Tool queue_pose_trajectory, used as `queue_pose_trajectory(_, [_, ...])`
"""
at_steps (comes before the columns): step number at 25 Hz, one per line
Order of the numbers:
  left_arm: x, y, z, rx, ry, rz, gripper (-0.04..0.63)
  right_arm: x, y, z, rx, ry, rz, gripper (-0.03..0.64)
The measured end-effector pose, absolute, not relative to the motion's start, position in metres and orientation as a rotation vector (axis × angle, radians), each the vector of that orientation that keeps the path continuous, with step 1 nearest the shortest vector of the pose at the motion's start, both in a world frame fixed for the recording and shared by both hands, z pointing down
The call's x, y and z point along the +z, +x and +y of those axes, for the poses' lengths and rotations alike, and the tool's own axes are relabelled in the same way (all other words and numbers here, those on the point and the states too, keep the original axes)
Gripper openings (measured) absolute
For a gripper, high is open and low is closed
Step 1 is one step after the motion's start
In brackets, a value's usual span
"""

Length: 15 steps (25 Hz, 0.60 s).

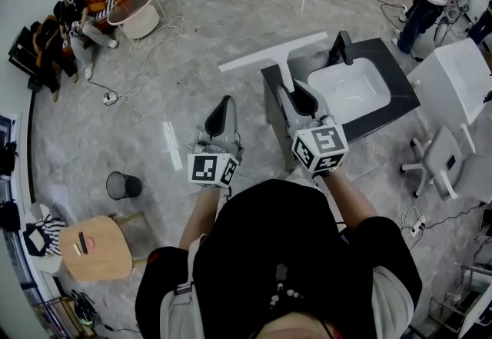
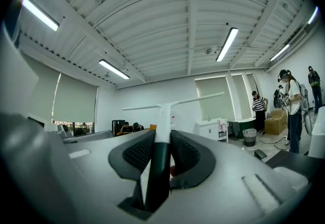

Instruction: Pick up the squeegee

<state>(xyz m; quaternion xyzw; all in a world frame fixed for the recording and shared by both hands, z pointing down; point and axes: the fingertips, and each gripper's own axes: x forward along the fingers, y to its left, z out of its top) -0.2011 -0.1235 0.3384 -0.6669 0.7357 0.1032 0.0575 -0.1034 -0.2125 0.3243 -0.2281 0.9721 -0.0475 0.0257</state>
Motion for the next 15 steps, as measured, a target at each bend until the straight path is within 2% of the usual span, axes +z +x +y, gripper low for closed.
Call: queue_pose_trajectory(15, [0.3447,-0.1983,-0.1279,0.321,-2.061,2.230,0.000,0.3279,-0.1011,-0.2129,-0.145,-0.732,3.021,0.097])
